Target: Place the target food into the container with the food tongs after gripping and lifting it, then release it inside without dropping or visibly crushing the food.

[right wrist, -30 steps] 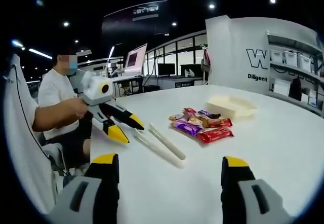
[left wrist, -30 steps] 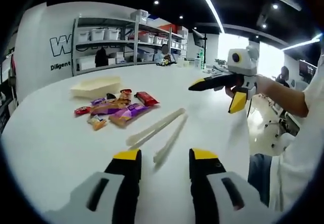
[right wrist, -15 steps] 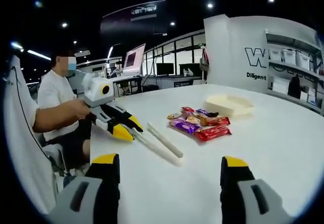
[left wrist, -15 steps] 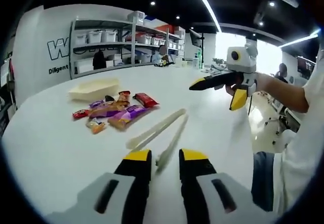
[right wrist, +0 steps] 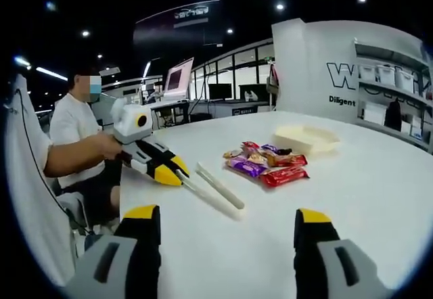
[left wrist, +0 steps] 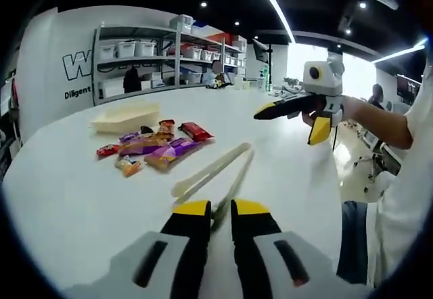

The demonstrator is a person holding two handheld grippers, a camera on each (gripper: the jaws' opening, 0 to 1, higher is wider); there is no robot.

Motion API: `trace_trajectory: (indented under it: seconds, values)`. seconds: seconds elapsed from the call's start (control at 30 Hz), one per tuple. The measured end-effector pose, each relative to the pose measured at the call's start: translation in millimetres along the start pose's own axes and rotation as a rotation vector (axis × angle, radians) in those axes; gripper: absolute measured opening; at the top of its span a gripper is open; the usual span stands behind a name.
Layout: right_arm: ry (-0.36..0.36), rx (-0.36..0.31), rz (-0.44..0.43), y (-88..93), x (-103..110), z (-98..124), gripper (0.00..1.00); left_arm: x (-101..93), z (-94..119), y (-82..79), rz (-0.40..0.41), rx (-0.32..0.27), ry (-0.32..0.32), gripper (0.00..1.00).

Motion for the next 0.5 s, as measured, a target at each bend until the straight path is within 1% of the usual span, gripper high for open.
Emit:
trace_trajectory:
  seconds: [0.03,0.4,0.5]
  values:
    - [0.001,-0.001,-0.001,0.0,-0.3,0.1,0.8,0.3,0.0,-0.1,-0.003,-0.002,-0.001,0.09]
    - [0.004,0.003,-0.004,0.7,0.4,0.8,0.79,1.4,-0.8,1.7,-0.027,-0.02,0.007,0.08]
    - [0.004,0.002,-0.005,0.5,0.6,1.1,0.79,1.2,-1.7,2.0,-0.035,-0.026,0.018,0.06]
Point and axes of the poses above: the point that each gripper's makers call its tool centre point, and the gripper's own axes: z roughly backward along the fingers, x roughly to its left, y roughly out of its underside, the point moved 7 cm from there along z, roughly backward along the fingers, and after that the axes turned 3 degrees about y, right-handed, at the moved point
